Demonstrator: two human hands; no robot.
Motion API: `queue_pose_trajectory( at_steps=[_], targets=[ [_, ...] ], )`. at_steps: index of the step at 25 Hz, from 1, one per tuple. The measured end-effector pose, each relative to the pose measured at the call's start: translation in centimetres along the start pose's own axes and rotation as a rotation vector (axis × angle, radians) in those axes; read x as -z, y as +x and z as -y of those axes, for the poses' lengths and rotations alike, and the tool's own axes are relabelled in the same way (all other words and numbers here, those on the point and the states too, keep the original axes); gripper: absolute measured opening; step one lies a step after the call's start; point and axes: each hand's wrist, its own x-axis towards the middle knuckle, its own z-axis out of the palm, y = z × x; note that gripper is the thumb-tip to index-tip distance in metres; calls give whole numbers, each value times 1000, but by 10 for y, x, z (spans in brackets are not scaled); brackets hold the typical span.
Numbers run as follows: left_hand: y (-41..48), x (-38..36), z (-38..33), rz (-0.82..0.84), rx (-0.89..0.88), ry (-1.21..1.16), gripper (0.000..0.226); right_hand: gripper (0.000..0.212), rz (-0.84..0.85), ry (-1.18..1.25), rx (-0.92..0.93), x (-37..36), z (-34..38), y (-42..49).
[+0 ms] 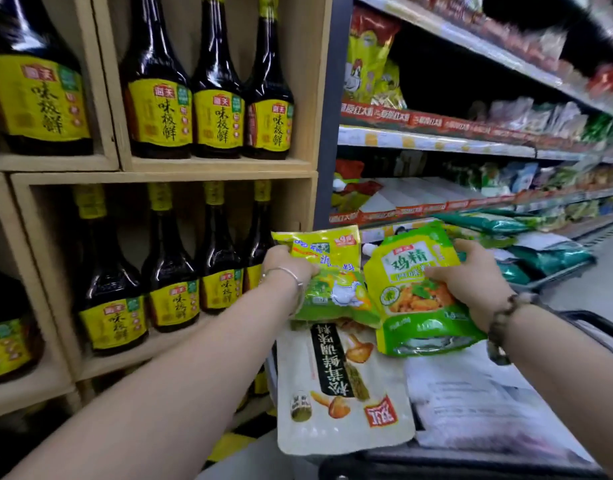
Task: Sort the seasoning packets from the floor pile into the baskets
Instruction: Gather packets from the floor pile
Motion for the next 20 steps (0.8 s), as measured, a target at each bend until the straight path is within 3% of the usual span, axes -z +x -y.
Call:
queue_pose_trajectory(
  at_steps=[4,7,9,11,13,20],
  targets=[
    [11,-26,22,37,11,572,43,64,-28,-518,35,-3,-19,5],
    [13,-32,31,63,-191,885,42,56,77,-850,211,-7,-11,1],
    [10,-35,26,222,-386,1048,33,53,215,-939,287,-12,-5,-1],
    [2,-42,27,412,-452,1053,27,49,390,-1057,298,-19,-7,-4],
    [1,-46,32,440,-428,1055,28,51,507,-1089,269,-24,-15,-4],
    [2,-52,44,418,-438,1236,38,59,478,-1112,289,-32,-27,-3]
  ],
)
